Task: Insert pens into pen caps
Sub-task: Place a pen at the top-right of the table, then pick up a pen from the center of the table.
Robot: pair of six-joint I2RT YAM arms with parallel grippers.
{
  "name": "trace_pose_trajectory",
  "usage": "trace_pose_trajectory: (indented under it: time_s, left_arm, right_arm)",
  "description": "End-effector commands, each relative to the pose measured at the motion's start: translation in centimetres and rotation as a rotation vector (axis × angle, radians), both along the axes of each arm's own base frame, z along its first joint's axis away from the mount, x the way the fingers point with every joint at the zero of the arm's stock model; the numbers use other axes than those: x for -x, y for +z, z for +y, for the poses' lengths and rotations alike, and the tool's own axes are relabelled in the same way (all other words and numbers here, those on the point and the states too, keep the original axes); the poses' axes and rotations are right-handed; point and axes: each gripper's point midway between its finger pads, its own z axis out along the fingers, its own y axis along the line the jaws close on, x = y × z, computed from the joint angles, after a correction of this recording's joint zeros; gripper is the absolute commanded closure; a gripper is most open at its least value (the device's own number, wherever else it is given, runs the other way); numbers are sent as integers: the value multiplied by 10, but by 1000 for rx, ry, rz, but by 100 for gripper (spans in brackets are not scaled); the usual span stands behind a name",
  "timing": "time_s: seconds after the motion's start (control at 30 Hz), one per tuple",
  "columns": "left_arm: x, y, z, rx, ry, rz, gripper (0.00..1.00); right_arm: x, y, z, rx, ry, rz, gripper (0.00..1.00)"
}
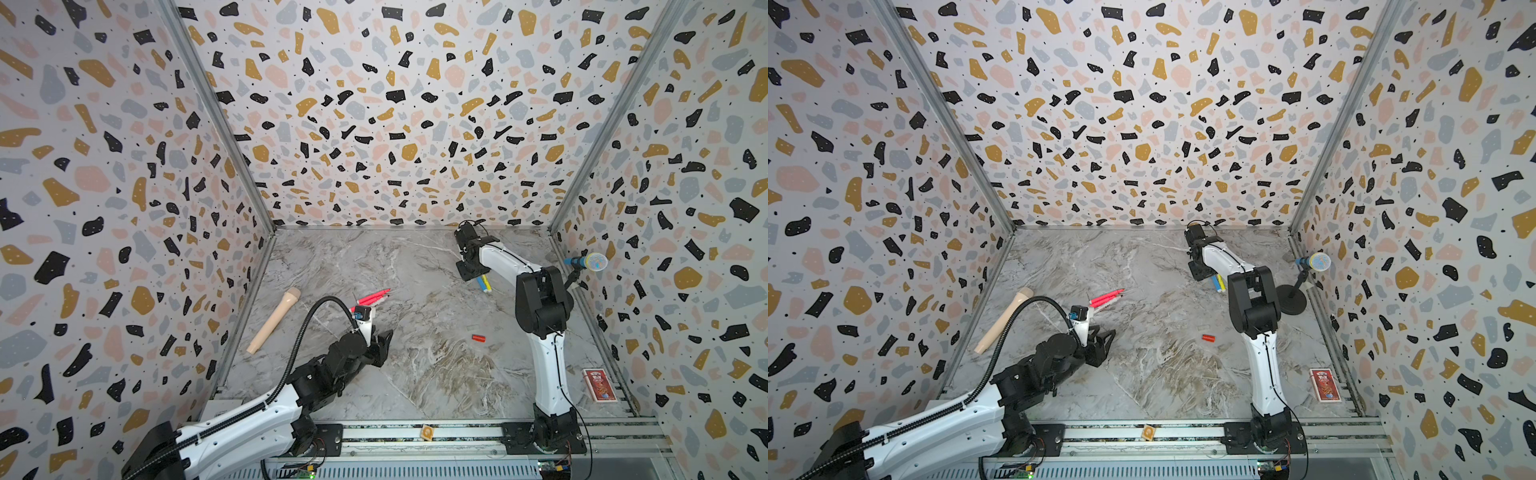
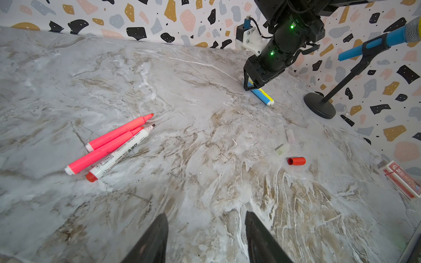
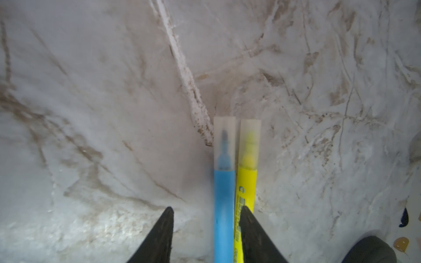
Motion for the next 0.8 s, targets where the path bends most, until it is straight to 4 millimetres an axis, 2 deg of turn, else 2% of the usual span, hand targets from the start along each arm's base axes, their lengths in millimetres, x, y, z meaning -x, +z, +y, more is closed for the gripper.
trace_pose_trajectory:
  time_s: [0.0, 0.17, 0.27, 0.37, 0.5, 0.67, 0.77]
  left_arm:
    - [-5, 11, -1, -11, 8, -28, 45]
    - [-18, 8, 8, -105, 87, -12, 45]
    - [-35, 2, 18, -173, 154, 23, 44]
    - [-56, -6, 22, -196, 177, 65, 44]
    - [-88, -23, 29, -212, 181, 138, 44]
    - [-122, -48, 32, -263, 150, 237, 45]
    - [-135, -63, 34, -287, 147, 276, 46]
  right_arm:
    - [7, 61, 9, -61, 5, -96, 50]
    - [38, 120, 37, -270, 82, -217, 48]
    - [71, 147, 57, -440, 162, -278, 44]
    - [106, 163, 72, -603, 242, -320, 38]
    - [154, 167, 88, -794, 356, -314, 32]
    - [191, 161, 93, -911, 414, -306, 28]
    - [204, 153, 91, -934, 422, -302, 27]
